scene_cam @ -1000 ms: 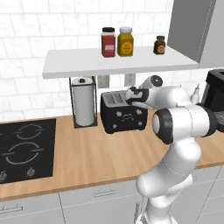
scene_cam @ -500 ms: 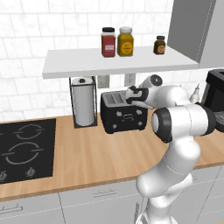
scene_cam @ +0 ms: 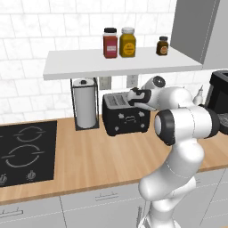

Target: Start the toaster. Once the lever pops up, take the bread to the plate on the dining counter.

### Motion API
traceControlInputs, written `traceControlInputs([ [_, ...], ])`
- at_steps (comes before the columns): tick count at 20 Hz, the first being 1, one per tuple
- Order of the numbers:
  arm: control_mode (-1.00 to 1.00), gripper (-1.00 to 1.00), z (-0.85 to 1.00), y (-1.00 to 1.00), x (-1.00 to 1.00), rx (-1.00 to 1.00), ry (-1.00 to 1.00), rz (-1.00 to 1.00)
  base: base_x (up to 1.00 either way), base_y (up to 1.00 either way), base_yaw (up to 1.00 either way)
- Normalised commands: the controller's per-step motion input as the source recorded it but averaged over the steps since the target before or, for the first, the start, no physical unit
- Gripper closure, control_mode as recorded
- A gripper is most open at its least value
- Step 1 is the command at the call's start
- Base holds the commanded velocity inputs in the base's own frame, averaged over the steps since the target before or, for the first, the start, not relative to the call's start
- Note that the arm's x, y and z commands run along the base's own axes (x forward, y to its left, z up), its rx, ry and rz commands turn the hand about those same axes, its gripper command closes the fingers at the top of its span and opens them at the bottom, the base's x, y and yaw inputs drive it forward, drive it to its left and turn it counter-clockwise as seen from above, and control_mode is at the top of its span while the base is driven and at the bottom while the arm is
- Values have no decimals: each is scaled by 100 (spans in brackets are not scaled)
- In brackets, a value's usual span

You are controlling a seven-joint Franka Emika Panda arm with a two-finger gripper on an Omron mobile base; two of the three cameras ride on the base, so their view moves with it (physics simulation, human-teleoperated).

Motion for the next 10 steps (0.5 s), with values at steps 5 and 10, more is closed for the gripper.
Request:
traceControlInputs([
  [5,-100,-100,0,0,0,2,0,0,0,0,0],
  [10,-100,-100,0,0,0,0,0,0,0,0,0],
])
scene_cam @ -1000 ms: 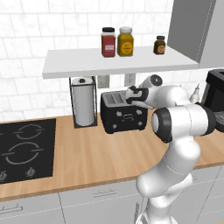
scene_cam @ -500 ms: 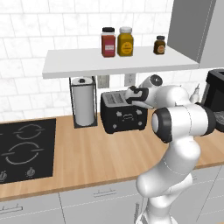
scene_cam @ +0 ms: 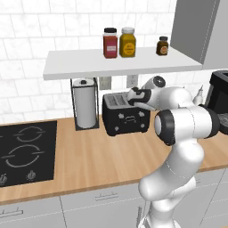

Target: Start the toaster. Once the lever pops up, take the bread to the plate on the dining counter.

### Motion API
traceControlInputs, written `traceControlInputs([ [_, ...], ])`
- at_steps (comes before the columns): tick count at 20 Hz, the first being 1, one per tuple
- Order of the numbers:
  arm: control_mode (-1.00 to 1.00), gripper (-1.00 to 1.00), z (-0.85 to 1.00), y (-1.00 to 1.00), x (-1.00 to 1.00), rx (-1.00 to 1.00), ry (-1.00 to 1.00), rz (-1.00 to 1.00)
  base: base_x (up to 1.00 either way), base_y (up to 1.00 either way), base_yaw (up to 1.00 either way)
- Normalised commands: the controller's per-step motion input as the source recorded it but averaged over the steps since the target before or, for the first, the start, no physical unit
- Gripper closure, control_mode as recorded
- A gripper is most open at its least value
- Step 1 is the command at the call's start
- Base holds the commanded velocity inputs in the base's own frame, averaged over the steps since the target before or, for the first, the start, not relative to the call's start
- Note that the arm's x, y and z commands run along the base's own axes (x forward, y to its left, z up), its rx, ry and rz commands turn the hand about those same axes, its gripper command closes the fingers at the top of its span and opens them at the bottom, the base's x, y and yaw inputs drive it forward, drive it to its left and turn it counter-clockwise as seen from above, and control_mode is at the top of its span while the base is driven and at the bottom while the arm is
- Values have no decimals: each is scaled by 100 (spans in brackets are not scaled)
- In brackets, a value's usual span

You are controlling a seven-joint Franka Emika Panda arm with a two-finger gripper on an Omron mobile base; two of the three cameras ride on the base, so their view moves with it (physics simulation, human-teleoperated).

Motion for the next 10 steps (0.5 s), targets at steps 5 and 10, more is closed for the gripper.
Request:
traceControlInputs([
  [5,-100,-100,0,0,0,0,0,0,0,0,0],
  [10,-100,100,0,0,0,0,0,0,0,0,0],
])
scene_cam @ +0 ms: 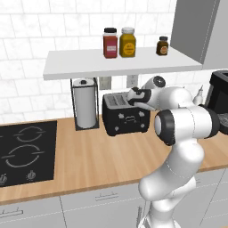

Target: Start the toaster. Once the lever pops up, take the bread to the plate on the dining counter.

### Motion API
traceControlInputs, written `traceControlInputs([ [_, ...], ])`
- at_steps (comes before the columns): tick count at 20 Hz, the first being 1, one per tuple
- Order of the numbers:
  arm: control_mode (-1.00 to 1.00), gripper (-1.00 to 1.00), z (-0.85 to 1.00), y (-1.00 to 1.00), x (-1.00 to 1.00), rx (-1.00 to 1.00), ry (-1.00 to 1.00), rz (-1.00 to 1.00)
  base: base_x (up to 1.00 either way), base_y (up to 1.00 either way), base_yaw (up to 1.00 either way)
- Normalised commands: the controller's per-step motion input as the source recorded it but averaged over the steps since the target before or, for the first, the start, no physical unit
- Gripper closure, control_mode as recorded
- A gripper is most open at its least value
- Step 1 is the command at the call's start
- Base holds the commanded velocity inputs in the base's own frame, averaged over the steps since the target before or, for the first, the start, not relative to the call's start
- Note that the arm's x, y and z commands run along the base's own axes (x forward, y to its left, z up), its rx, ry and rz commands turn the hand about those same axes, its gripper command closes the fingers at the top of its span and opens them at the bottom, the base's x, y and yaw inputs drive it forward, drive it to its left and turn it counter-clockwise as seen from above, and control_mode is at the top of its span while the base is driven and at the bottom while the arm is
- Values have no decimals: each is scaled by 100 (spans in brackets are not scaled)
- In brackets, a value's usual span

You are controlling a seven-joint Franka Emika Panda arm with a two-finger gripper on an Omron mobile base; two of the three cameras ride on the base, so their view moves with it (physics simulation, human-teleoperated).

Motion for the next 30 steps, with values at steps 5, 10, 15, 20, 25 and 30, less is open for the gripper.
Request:
traceControlInputs([
  [5,-100,100,-2,0,0,0,0,0,0,0,0],
  [10,-100,100,-4,0,0,0,1,0,0,0,0],
  [15,-100,100,0,0,0,0,1,0,0,0,0],
  [20,-100,100,0,0,-2,0,0,0,0,0,0],
  [25,-100,100,1,13,-30,0,-2,0,0,0,0],
  [30,-100,100,24,0,-10,0,-5,0,0,0,0],
])
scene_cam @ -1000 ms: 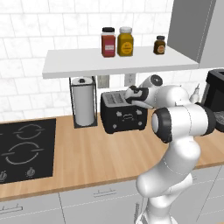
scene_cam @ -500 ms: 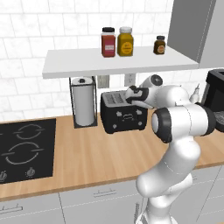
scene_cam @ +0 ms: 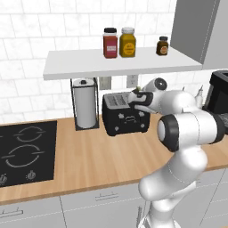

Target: Start the toaster. Once the lever pops up, take the bread to the plate on the dining counter.

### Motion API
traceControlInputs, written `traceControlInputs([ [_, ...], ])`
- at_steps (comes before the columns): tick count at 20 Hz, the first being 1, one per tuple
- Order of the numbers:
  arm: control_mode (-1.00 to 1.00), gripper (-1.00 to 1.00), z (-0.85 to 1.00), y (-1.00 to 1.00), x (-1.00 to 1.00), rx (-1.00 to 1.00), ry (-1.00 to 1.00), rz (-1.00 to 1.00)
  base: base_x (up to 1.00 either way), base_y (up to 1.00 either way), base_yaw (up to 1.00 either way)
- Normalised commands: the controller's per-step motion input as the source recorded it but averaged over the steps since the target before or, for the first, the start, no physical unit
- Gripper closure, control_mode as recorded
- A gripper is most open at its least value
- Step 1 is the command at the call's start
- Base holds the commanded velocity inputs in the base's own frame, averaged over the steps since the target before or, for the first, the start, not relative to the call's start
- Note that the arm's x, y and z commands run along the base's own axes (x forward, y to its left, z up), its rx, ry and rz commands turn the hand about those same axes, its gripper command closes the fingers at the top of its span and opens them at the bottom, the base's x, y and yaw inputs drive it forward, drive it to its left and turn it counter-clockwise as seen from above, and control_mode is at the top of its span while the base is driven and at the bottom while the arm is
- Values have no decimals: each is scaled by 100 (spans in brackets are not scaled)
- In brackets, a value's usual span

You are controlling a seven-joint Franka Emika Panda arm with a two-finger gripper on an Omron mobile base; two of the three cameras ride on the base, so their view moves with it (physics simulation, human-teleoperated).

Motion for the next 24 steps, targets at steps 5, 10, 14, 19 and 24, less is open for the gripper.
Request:
traceControlInputs([
  [5,-100,100,60,0,0,0,-3,0,0,0,0],
  [10,-100,100,59,0,-9,0,-6,0,0,0,0],
  [14,-100,100,3,7,-56,0,-9,0,0,0,0],
  [19,-100,100,12,3,-36,0,-4,0,0,0,0],
  [24,-100,100,51,0,-36,0,0,0,0,0,0],
])
